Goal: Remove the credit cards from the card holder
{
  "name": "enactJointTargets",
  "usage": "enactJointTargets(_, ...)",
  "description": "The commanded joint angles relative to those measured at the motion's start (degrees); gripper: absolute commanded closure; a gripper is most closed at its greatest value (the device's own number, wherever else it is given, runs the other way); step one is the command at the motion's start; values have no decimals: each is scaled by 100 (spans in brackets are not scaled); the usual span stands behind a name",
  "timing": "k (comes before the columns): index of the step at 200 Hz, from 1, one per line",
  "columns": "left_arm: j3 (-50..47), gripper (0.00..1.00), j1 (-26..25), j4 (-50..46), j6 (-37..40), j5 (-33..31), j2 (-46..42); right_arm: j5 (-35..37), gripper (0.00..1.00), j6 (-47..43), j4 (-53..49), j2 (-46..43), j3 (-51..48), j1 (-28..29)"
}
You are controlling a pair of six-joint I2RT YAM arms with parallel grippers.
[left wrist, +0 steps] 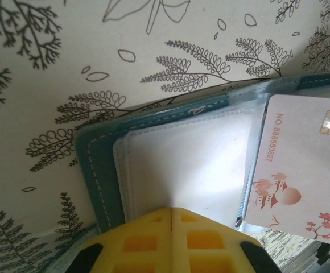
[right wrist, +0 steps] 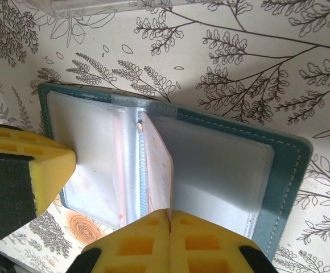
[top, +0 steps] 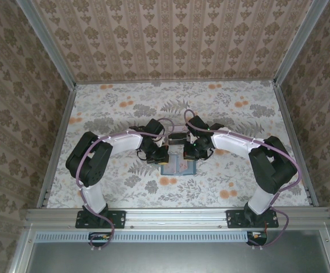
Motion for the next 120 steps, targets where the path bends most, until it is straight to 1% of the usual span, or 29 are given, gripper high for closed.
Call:
enactJointTargets(1, -136, 100, 27, -241, 123, -131, -75, 331, 98, -126, -454, -4, 168, 60)
enactJointTargets(22, -165, 100, 26, -207, 99, -127, -90, 247, 97, -50, -384, 52, 215, 149)
enactJointTargets(50, -193, 100, 25, -147, 64, -96, -95, -92, 88, 172, -52, 125, 140, 227)
enactJointTargets(63, -202, 100, 18, -130, 60, -93, -97, -198, 86, 262, 72, 141, 98, 253)
enactJointTargets(83, -214, 100, 24, -125, 59, -99, -109, -245, 87, 309, 131, 121, 30, 291)
enactJointTargets(120, -245, 100, 24, -106, 55, -87, -128, -200, 95, 309, 112, 38, -12, 292)
